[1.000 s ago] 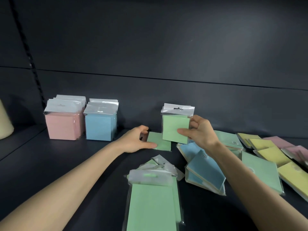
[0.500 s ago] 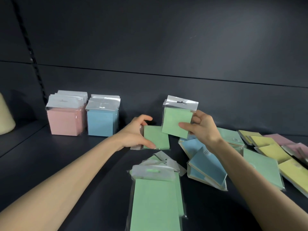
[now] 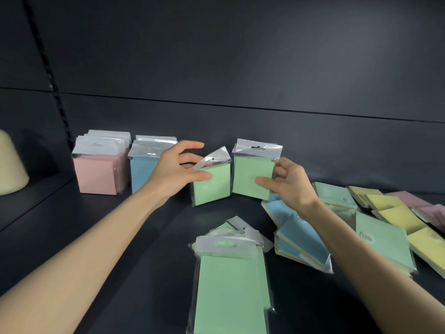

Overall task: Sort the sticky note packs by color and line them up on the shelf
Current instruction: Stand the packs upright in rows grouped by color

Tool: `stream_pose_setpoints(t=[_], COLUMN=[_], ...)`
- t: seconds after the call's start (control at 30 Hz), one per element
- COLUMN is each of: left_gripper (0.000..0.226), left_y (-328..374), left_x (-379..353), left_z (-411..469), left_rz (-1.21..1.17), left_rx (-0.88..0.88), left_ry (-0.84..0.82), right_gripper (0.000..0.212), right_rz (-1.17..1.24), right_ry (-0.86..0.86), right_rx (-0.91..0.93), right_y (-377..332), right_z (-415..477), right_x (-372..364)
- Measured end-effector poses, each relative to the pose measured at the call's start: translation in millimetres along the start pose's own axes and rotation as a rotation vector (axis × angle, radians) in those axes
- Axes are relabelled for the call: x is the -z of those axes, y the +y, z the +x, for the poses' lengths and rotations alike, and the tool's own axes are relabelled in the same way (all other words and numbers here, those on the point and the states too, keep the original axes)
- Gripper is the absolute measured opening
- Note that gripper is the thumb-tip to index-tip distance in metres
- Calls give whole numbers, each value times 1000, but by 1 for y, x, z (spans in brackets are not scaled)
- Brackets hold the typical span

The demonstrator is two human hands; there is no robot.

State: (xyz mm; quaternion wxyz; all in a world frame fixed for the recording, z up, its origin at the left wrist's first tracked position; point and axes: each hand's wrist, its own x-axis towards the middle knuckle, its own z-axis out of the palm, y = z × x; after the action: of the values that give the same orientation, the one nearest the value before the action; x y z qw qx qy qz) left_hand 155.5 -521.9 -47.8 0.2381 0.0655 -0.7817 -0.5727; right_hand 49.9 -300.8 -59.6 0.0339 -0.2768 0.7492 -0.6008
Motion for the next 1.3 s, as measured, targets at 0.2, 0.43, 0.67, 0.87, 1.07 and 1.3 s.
stream_pose_setpoints(t=[0.2, 0.43, 0.67, 0.87, 1.07, 1.3], left_gripper=[59, 59, 55, 58, 58, 52], left_y=[0, -7, -13, -10, 5, 4], left_x=[4, 7, -4, -6, 15, 17], left_z=[-2, 0, 0, 3, 19, 50], left_rz=[84, 87, 225, 519, 885, 1380], left_rx=[-13, -30, -185, -330, -337, -562], left_ry=[-72, -104, -28, -45, -266, -242], right_gripper=[30, 56, 86, 62, 54, 46], right_rz=[-166, -189, -317, -435, -481, -504], right_ry=[-97, -259, -371, -349, -324, -235], right_rx=[21, -13, -69, 33, 44, -71], right_y=[0, 4, 6, -4, -13, -7], right_z=[5, 17, 17, 16, 20, 45], right_x=[-20, -40, -46, -50, -56, -73])
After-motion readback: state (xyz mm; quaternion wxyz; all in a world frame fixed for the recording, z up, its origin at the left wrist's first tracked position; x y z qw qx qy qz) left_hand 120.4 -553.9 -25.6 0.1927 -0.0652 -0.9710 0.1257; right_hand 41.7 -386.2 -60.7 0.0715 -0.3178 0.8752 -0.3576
